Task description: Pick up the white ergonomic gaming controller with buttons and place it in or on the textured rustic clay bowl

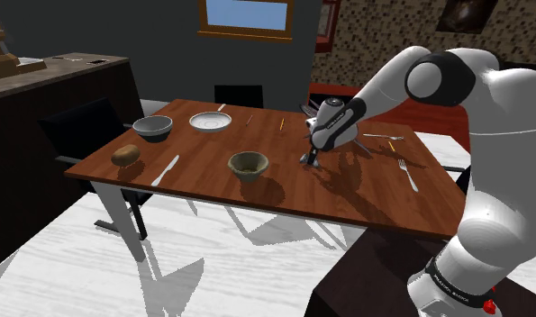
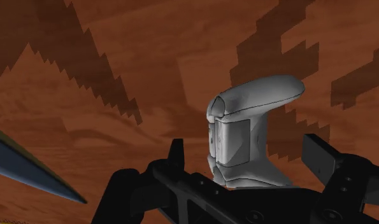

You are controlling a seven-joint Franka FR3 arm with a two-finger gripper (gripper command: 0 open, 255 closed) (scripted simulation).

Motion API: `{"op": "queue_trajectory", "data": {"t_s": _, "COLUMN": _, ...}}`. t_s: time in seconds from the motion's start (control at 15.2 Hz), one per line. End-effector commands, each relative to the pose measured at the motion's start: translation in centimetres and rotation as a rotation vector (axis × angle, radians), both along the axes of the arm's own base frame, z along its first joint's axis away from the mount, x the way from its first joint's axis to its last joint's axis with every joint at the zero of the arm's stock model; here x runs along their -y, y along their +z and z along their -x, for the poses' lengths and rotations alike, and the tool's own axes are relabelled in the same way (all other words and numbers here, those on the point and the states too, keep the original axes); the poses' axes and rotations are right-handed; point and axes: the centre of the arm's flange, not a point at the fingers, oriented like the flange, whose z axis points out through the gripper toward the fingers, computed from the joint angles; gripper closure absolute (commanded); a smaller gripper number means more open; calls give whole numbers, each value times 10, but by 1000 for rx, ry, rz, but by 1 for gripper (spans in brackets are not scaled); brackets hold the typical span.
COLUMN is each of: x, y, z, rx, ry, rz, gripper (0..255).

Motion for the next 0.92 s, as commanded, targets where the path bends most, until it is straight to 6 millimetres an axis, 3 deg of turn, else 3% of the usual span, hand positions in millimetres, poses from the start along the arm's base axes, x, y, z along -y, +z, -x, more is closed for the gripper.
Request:
{"op": "queue_trajectory", "data": {"t_s": 0.0, "x": 1, "y": -9, "z": -3, "rx": 2, "ry": 4, "rz": 2, "gripper": 0}}
{"op": "queue_trajectory", "data": {"t_s": 0.13, "x": 2, "y": -17, "z": -5, "rx": 2, "ry": 4, "rz": 2, "gripper": 0}}
{"op": "queue_trajectory", "data": {"t_s": 0.59, "x": 2, "y": -17, "z": -5, "rx": 2, "ry": 4, "rz": 2, "gripper": 0}}
{"op": "queue_trajectory", "data": {"t_s": 0.66, "x": 2, "y": -17, "z": -5, "rx": 2, "ry": 4, "rz": 2, "gripper": 255}}
{"op": "queue_trajectory", "data": {"t_s": 0.86, "x": 2, "y": -17, "z": -5, "rx": 2, "ry": 4, "rz": 2, "gripper": 255}}
